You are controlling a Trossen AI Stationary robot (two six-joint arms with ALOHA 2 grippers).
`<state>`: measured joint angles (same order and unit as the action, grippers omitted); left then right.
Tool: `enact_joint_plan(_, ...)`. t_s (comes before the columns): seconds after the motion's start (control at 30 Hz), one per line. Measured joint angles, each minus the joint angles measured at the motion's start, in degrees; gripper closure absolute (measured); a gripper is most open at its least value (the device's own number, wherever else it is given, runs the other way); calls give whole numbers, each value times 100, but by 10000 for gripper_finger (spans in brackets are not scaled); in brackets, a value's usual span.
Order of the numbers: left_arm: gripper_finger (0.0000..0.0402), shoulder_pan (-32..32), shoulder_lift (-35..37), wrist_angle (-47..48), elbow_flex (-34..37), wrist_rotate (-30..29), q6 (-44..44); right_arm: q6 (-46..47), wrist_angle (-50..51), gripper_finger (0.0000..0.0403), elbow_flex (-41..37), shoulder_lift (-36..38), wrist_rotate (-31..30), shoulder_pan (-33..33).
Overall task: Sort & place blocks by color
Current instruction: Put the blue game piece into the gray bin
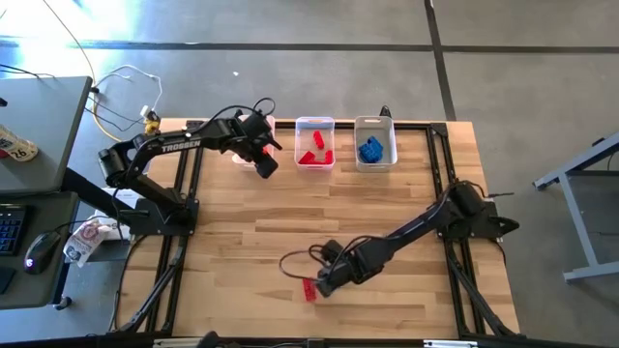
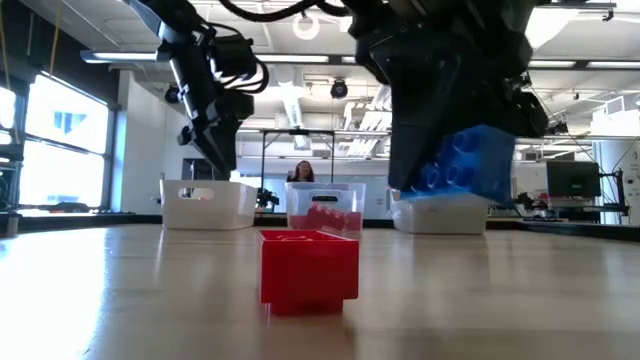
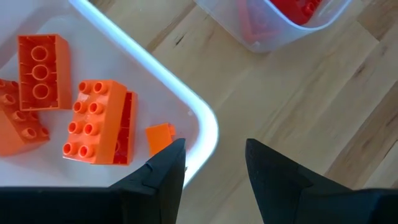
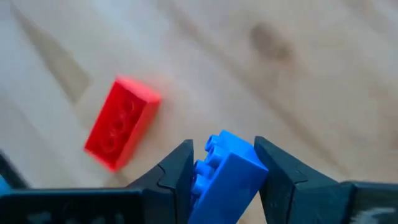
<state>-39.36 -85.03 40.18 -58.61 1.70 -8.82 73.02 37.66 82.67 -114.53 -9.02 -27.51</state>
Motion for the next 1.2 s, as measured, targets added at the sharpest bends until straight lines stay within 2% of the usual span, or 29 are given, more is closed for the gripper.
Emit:
enact_joint_plan(0.27, 247, 164, 0, -15, 0, 0, 2, -302, 840, 286, -1, 540, -861, 286)
enact_joint_plan(0.57, 247, 306, 0, -33, 0, -130, 3, -1051, 1725, 286, -1, 1098, -1809, 998)
enact_joint_plan(0.9, 247, 307, 0, -31, 0, -128, 3, -2353, 2086, 286, -1, 1546, -2268, 2025)
enact_joint_plan(1.2, 247, 307, 0, -19, 1, -129, 196, -3334, 2473, 286, -1, 1597, -2483, 2947)
